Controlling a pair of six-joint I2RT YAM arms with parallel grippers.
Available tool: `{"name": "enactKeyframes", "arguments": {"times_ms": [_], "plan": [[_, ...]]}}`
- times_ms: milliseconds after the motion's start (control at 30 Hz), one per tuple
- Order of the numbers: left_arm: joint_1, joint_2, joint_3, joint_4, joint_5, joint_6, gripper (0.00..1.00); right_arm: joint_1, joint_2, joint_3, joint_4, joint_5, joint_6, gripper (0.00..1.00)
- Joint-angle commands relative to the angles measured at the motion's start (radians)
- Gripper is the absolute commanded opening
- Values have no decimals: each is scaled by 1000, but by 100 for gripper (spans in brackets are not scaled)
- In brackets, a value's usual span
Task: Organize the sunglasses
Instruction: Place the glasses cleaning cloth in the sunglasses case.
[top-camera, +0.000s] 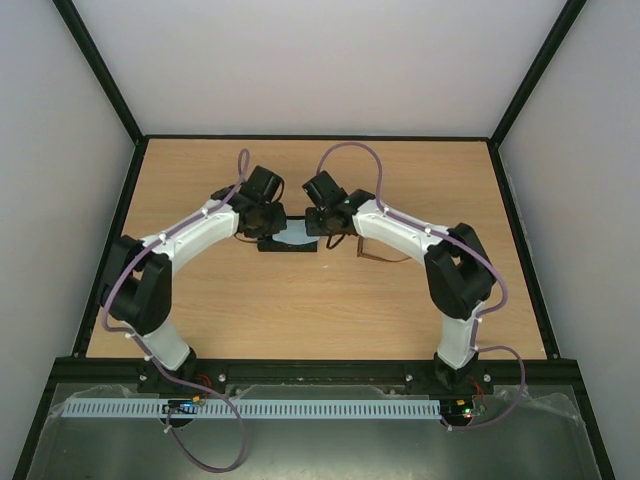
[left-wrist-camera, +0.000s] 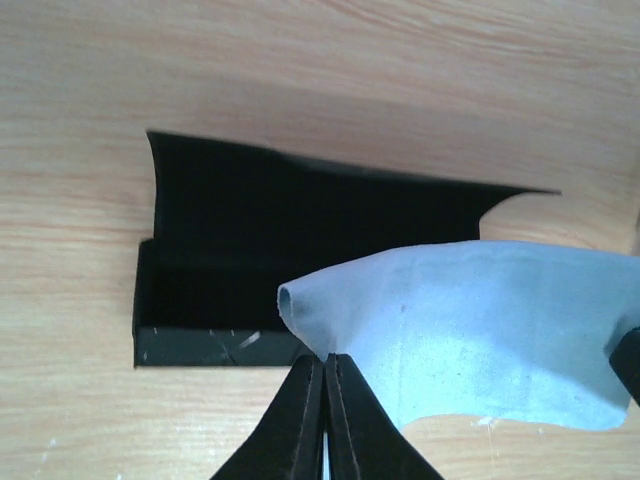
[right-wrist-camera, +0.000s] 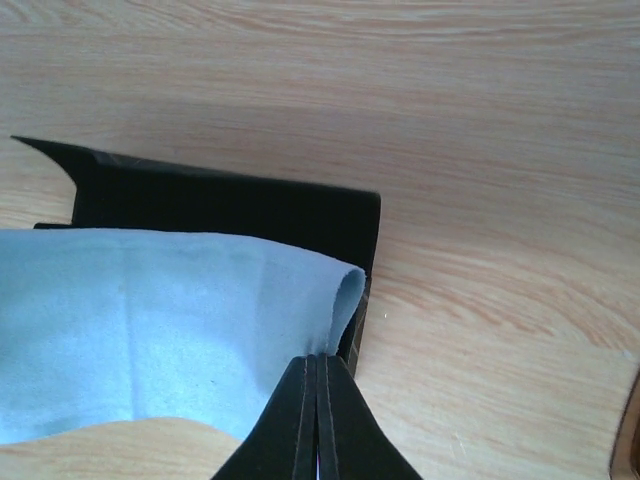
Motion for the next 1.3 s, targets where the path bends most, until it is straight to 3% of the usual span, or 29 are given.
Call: {"name": "enactKeyframes", "arguments": {"times_ms": [0,233,1267], "plan": [[31,63,62,-9,12,44,2,-27,59,74,-11,-33,-36,1],[59,132,101,2,21,60,2,-59,136,148,-7,-78,-56,1],[107,230,83,54,19,94,2,-64,271,197,25,-137,-58,1]]}}
